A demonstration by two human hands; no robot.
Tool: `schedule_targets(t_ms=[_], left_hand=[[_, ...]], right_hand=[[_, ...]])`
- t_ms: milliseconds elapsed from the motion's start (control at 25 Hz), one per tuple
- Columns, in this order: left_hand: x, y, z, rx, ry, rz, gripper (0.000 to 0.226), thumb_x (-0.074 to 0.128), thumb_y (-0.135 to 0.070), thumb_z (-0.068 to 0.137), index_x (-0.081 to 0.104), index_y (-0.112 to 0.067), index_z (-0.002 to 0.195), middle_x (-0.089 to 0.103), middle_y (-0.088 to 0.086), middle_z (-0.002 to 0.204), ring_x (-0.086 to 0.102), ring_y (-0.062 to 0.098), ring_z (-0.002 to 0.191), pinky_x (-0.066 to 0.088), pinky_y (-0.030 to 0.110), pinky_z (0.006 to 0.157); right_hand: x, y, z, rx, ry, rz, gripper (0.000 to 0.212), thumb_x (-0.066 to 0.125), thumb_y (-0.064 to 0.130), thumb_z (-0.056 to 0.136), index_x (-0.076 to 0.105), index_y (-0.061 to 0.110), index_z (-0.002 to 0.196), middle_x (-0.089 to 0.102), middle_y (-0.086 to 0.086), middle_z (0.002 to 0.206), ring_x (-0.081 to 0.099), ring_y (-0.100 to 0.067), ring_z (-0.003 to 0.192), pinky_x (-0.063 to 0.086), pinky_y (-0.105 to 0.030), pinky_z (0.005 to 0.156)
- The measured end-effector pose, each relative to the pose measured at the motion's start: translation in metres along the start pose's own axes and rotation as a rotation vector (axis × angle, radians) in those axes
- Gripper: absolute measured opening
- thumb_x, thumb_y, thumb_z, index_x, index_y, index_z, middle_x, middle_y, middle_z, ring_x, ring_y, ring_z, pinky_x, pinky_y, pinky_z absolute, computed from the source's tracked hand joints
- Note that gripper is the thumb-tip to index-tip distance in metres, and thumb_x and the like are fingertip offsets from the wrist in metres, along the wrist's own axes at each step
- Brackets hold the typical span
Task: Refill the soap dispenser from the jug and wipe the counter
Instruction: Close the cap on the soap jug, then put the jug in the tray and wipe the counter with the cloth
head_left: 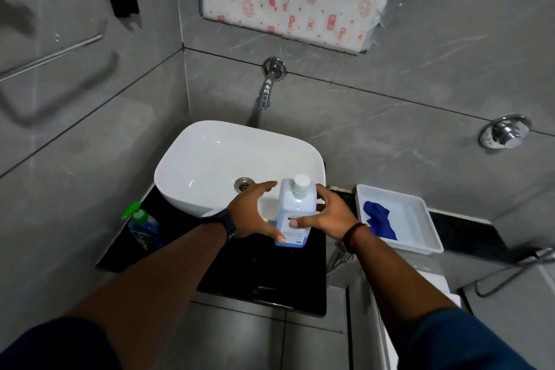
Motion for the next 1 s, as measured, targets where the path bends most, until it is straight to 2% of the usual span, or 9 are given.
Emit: schedule_targets(t_ms=[160,240,360,440,560,680,760,880,1000], left_hand=[[0.020,-0.005,0.017,0.005,0.026,-0.088,0.083,0.091,-0.032,0.047,0.054,-0.021,0.120,0.061,-0.004,0.118,0.057,0.016,0.108,0.047,0.033,0.091],[0.020,-0.012,0.027,0.001,-0.007,-0.123,0.075,0.089,-0.035,0.049,0.056,-0.021,0.115,0.063,-0.003,0.112,0.059,0.017,0.100,0.050,0.035,0.088],[0.016,-0.032,0.044,0.037,-0.084,-0.074,0.073,0.087,-0.042,0.048,0.056,-0.022,0.111,0.062,-0.006,0.106,0.058,0.016,0.093,0.050,0.031,0.081],[0.017,-0.054,0.058,0.118,-0.108,-0.049,0.071,0.088,-0.039,0.049,0.057,-0.020,0.111,0.062,-0.001,0.107,0.058,0.020,0.094,0.049,0.031,0.080],[0.036,-0.087,0.089,0.223,-0.043,-0.057,0.082,0.088,-0.040,0.048,0.051,-0.021,0.119,0.057,0.001,0.119,0.054,0.022,0.105,0.045,0.029,0.084],[0.076,-0.109,0.123,0.282,0.017,0.030,0.102,0.081,-0.059,0.050,0.036,-0.023,0.135,0.040,0.000,0.141,0.041,0.020,0.124,0.039,0.036,0.100],[0.104,-0.118,0.151,0.315,0.032,0.119,0.102,0.074,-0.067,0.054,0.034,-0.024,0.138,0.034,0.000,0.146,0.034,0.020,0.130,0.033,0.037,0.106],[0.156,-0.125,0.216,0.357,0.006,0.194,0.097,0.073,-0.066,0.057,0.038,-0.022,0.136,0.039,0.002,0.144,0.035,0.021,0.130,0.028,0.033,0.107],[0.222,-0.115,0.289,0.290,-0.015,0.236,0.094,0.070,-0.066,0.059,0.039,-0.021,0.135,0.042,0.003,0.143,0.037,0.021,0.130,0.029,0.034,0.108]], right_hand=[[-0.021,0.012,0.005,0.010,0.001,0.074,0.076,0.095,0.022,0.049,0.062,0.023,0.117,0.068,0.001,0.115,0.062,-0.020,0.108,0.052,-0.042,0.092],[-0.031,0.016,0.004,0.013,-0.048,0.096,0.071,0.093,0.017,0.054,0.061,0.022,0.116,0.068,0.001,0.114,0.063,-0.022,0.106,0.055,-0.038,0.087],[-0.049,0.030,-0.002,-0.015,-0.292,0.026,0.075,0.093,0.039,0.050,0.055,0.029,0.115,0.065,0.010,0.110,0.063,-0.012,0.097,0.055,-0.028,0.080],[-0.061,0.037,-0.004,-0.008,-0.489,-0.072,0.080,0.087,0.051,0.047,0.051,0.031,0.115,0.062,0.009,0.108,0.060,-0.014,0.095,0.053,-0.029,0.079],[-0.092,0.023,-0.003,0.030,-0.699,-0.075,0.078,0.075,0.053,0.045,0.050,0.029,0.115,0.063,0.006,0.106,0.061,-0.019,0.095,0.054,-0.035,0.079],[-0.136,-0.017,-0.002,0.096,-0.808,-0.109,0.075,0.070,0.052,0.046,0.050,0.029,0.114,0.062,0.006,0.100,0.061,-0.022,0.092,0.051,-0.033,0.074],[-0.165,-0.052,0.000,0.127,-0.847,-0.131,0.076,0.069,0.052,0.046,0.049,0.028,0.115,0.060,0.006,0.099,0.060,-0.023,0.092,0.048,-0.031,0.072],[-0.221,-0.117,0.021,0.159,-0.859,-0.155,0.075,0.073,0.047,0.049,0.048,0.028,0.117,0.060,0.004,0.101,0.060,-0.025,0.093,0.052,-0.037,0.077],[-0.279,-0.192,0.059,0.174,-0.855,-0.153,0.072,0.080,0.038,0.058,0.046,0.027,0.120,0.061,0.001,0.103,0.060,-0.024,0.092,0.050,-0.032,0.076]])
Point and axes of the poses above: each hand's wrist, its own z-axis towards the middle knuckle, its own x-axis out of the palm, y = z × x, the point moved 6 cm from there along z, towards the middle knuckle
